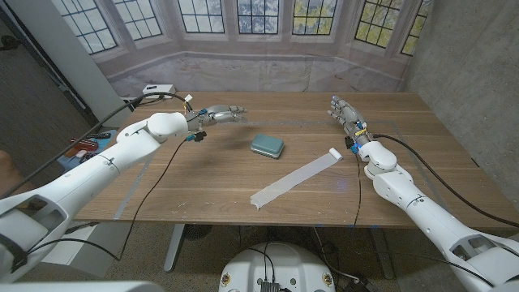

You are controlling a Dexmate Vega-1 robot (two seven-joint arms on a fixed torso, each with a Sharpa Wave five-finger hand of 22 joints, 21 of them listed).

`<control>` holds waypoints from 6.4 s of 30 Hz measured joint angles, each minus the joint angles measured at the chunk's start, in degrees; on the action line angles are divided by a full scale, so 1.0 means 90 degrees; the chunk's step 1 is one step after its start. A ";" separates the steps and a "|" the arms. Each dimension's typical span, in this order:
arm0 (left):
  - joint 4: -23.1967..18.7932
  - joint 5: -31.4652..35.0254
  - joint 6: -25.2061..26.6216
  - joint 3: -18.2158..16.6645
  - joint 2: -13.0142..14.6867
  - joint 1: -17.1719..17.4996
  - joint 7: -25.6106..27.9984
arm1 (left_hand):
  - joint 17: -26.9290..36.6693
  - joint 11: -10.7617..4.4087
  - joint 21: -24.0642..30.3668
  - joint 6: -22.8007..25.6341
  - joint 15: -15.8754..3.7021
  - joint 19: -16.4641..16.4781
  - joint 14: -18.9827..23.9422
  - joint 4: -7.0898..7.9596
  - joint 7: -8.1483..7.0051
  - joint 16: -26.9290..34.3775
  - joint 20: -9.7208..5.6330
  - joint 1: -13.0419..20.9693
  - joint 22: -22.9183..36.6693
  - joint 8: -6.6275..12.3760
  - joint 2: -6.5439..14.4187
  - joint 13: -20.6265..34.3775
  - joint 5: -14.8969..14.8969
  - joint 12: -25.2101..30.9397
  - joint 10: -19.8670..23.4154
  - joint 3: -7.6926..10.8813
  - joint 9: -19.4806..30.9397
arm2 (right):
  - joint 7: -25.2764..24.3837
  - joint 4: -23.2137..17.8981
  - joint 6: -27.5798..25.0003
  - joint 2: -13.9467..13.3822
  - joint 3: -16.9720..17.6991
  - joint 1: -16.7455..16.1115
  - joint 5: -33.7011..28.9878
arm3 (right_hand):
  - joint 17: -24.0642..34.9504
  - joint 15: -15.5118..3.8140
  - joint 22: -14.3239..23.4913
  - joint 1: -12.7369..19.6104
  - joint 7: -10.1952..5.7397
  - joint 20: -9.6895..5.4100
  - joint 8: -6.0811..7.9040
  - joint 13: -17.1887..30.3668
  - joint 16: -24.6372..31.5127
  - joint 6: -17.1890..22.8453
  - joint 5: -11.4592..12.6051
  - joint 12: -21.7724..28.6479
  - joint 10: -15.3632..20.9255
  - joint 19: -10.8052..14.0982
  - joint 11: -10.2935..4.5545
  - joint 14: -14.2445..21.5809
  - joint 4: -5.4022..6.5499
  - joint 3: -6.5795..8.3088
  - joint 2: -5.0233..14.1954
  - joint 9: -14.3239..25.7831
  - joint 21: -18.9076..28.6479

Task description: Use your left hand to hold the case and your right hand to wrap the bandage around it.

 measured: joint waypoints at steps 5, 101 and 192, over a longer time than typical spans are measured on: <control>-0.0015 0.0317 0.0063 0.0089 0.0008 -0.0119 -0.0380 | 0.0000 0.0000 0.0000 0.0000 -0.0003 0.0000 -0.0045 -0.0019 0.0001 0.0000 0.0000 0.0091 0.0001 0.0000 -0.0029 0.0000 0.0000 -0.0006 0.0000 0.0019 0.0005 | -0.0032 -0.0024 0.0026 0.0001 0.0046 -0.0059 0.0009 | 0.0000 0.0034 0.0000 0.0000 0.0000 0.0000 0.0000 0.0000 0.0000 0.0000 0.0000 0.0000 0.0000 0.0000 0.0000 0.0034 -0.0026 -0.0028 0.0000 0.0000 0.0000; -0.0401 0.3463 -0.0603 0.1030 -0.0101 -0.1454 -0.2119 | 0.0062 -0.0114 -0.0057 -0.0637 0.0100 -0.0150 -0.0279 -0.0040 0.0182 0.0000 0.0080 0.2008 0.0017 0.0000 -0.0988 0.0279 -0.0333 0.0141 -0.0359 -0.0011 0.0090 | -0.0709 -0.0772 -0.0033 -0.0170 0.0455 -0.0730 0.0128 | -0.0044 0.0069 -0.0001 0.0201 0.0181 0.0009 0.0000 0.0063 0.0000 -0.0023 0.0029 -0.0001 0.0033 0.0079 0.0102 0.0023 -0.0313 0.0016 -0.0034 -0.0001 0.0000; -0.0577 0.5537 -0.0429 0.1534 -0.0586 -0.1186 -0.1380 | 0.0091 -0.0126 -0.0001 -0.0249 0.0032 -0.0363 0.0086 0.0117 0.0136 0.0099 0.0092 0.2820 0.0014 0.0094 -0.1297 0.0574 -0.0382 0.0634 -0.0073 -0.0346 0.0151 | -0.0375 0.0037 0.0375 -0.0011 0.0780 -0.0870 0.0727 | -0.0045 0.0103 -0.0001 0.0235 0.0214 0.0010 0.0000 0.0061 0.0000 -0.0057 0.0024 0.0021 0.0033 0.0079 0.0101 0.0057 -0.0313 0.0017 -0.0051 -0.0001 0.0000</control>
